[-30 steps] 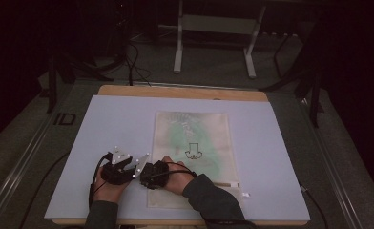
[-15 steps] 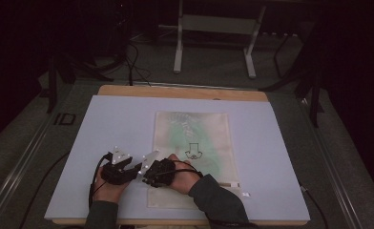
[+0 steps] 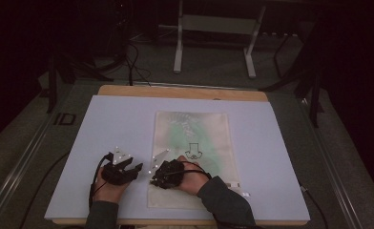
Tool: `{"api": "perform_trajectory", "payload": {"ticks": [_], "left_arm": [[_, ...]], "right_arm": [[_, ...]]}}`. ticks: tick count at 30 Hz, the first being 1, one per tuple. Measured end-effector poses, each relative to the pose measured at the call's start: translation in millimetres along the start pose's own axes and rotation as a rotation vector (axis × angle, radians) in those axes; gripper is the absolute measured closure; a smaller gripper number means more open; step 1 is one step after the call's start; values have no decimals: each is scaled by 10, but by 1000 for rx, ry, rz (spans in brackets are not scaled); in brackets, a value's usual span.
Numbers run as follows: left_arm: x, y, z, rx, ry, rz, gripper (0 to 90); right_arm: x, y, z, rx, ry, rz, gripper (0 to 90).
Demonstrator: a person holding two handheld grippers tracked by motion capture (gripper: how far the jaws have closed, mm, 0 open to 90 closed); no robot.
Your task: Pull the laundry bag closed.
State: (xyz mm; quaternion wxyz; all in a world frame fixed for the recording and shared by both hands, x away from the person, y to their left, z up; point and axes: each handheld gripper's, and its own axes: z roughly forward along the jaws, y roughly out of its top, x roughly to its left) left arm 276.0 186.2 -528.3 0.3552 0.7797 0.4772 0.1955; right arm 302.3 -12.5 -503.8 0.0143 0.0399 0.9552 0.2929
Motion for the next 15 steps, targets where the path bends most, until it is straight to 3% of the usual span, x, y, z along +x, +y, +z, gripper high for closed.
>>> {"api": "perform_trajectory", "payload": {"ticks": [5, 15], "left_arm": [[-3, -1, 0, 0, -4, -1, 522], [-34, -3, -18, 6, -34, 5, 592]], "right_arm": [[-12, 4, 37, 8, 11, 18, 790], [-17, -43, 93, 28, 12, 8, 814]]}}
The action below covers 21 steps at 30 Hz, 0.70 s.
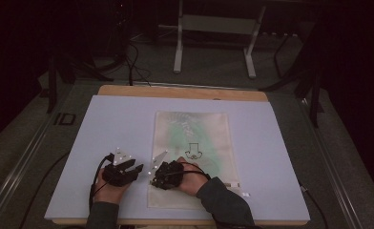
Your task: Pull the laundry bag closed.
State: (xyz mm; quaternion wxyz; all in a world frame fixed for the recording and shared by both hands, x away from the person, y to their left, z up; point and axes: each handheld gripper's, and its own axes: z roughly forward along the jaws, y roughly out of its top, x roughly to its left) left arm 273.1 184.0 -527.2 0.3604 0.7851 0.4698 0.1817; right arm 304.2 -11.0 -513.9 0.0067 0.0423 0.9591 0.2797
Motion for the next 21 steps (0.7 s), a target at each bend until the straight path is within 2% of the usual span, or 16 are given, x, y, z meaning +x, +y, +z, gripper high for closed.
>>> {"api": "perform_trajectory", "payload": {"ticks": [1, 2, 3, 13, 16, 21], "left_arm": [[-10, -2, -9, 1, -20, -6, 613], [-10, -2, -9, 1, -20, -6, 645], [-22, -2, -21, 0, -43, -1, 666], [-124, 5, -46, 17, -78, 39, 870], [-185, 20, -60, 17, -101, 57, 887], [-227, 23, -43, 21, -118, 62, 888]], "right_arm": [[2, -3, -1, 1, 0, 3, 815], [2, -3, -1, 1, 0, 3, 815], [6, -5, -1, 2, -1, 2, 815], [13, -38, 7, -11, -4, 5, 816], [11, -45, 7, -14, -2, 7, 816], [16, -52, 8, -19, -4, 7, 816]]}}
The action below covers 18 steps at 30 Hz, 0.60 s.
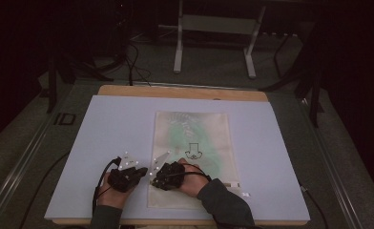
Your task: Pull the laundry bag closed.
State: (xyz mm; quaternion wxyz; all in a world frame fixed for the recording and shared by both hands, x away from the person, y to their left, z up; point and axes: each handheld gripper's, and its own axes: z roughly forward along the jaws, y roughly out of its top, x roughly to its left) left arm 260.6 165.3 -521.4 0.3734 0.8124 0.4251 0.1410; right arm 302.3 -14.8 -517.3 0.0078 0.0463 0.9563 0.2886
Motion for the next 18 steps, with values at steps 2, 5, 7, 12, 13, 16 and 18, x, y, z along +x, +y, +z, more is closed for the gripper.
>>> {"api": "perform_trajectory", "payload": {"ticks": [2, 5, 7, 12, 13, 16, 18], "left_arm": [[-12, 3, 12, 3, -11, 2, 888], [-45, 12, 39, 6, -21, 7, 888], [-62, 19, 56, 8, -26, 9, 887], [-136, 41, 132, 22, -36, 24, 888], [-136, 41, 132, 22, -36, 24, 888], [-149, 45, 157, 32, -36, 26, 888], [-143, 39, 165, 43, -36, 26, 888]], "right_arm": [[-2, -8, -1, -4, 0, 2, 816], [0, -10, 1, -6, -1, 2, 817], [2, -9, 1, -5, -3, 0, 817], [2, -15, 1, -8, -4, -4, 817], [2, -15, 1, -8, -4, -4, 817], [6, -17, 1, -10, -5, -2, 817], [7, -20, 3, -15, -4, 0, 817]]}}
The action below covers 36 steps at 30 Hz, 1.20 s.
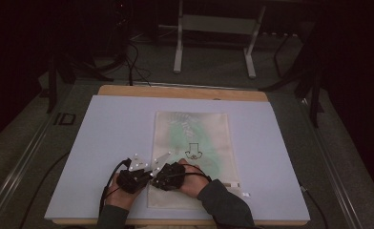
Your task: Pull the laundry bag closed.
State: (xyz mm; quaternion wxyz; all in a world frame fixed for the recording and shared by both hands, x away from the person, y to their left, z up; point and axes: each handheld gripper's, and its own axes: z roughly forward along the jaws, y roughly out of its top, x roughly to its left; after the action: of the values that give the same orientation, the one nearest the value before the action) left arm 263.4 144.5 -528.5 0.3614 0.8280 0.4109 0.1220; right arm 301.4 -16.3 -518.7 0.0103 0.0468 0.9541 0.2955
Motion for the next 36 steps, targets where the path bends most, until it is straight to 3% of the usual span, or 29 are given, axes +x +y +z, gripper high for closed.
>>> {"api": "perform_trajectory", "payload": {"ticks": [6, 9, 10, 14, 23, 30, 36], "left_arm": [[26, -6, 15, 27, -24, -32, 889], [16, -4, 10, 35, -16, -27, 891], [-29, 7, 8, 51, 15, 18, 892], [-88, 31, 16, 73, 57, 55, 895], [-39, 26, 16, 71, 25, 31, 896], [-26, 18, 14, 65, 17, 22, 896], [-25, 13, 14, 60, 16, 17, 895]], "right_arm": [[0, -6, -1, -3, 1, 5, 817], [-3, -9, -2, -4, 6, 7, 818], [-4, -9, -3, -2, 6, 5, 818], [-10, -13, -7, -1, 2, -14, 821], [-14, -3, -36, 35, 3, -44, 825], [-37, -92, -105, 46, 14, -29, 824], [-37, -99, -132, 68, 12, -49, 824]]}}
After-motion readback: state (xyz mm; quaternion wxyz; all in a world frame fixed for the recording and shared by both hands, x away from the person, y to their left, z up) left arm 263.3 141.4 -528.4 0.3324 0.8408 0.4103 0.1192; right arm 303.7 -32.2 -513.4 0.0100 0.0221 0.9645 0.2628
